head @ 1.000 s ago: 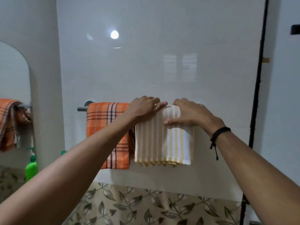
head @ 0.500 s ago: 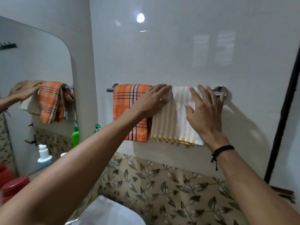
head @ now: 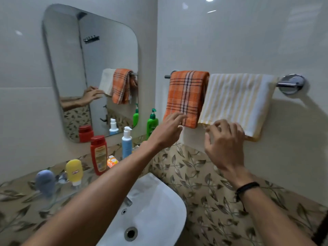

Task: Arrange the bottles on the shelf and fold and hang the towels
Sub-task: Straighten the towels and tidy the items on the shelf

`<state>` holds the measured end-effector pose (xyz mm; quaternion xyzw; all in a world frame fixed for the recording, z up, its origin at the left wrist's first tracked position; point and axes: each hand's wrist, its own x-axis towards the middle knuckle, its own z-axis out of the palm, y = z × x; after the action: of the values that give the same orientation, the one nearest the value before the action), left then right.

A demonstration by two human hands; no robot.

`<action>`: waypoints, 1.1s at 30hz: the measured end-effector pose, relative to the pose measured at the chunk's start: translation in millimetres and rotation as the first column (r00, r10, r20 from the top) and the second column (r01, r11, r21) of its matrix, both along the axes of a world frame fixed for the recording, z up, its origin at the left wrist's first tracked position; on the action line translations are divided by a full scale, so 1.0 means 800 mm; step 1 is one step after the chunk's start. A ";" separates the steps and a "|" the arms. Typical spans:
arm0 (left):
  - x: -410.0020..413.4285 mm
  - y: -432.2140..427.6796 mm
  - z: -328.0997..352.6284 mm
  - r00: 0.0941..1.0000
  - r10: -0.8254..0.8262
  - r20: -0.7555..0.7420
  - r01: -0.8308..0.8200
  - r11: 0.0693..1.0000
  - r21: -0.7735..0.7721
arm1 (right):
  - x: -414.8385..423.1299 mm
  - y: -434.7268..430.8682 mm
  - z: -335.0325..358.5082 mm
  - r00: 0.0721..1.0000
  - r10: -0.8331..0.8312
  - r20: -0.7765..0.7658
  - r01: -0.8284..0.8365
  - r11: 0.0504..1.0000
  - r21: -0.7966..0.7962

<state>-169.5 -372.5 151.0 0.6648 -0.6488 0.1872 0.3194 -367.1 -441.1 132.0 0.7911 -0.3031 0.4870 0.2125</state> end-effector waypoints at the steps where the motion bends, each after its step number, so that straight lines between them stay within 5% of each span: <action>1: 0.008 0.014 -0.015 0.999 0.037 -0.006 -0.037 0.999 0.029 | 0.009 0.006 -0.011 1.000 0.028 -0.014 -0.028 0.999 0.030; 19: 0.183 0.116 -0.189 0.864 0.502 0.051 -0.470 0.764 0.443 | 0.214 0.008 -0.152 0.920 0.286 -0.267 -0.134 0.871 0.474; 24: 0.194 0.100 -0.221 0.808 0.587 0.051 -0.535 0.695 0.480 | 0.254 -0.016 -0.170 0.774 0.509 -0.376 -0.179 0.747 0.641; 33: 0.184 0.094 -0.255 0.710 0.692 0.131 -0.654 0.579 0.487 | 0.332 -0.072 -0.202 0.567 0.662 -0.491 -0.199 0.688 0.698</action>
<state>-22.3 -297.4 -52.8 0.9256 -0.3608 0.0950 0.0646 -101.3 -498.7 -29.3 0.9894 -0.1112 0.0638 -0.0676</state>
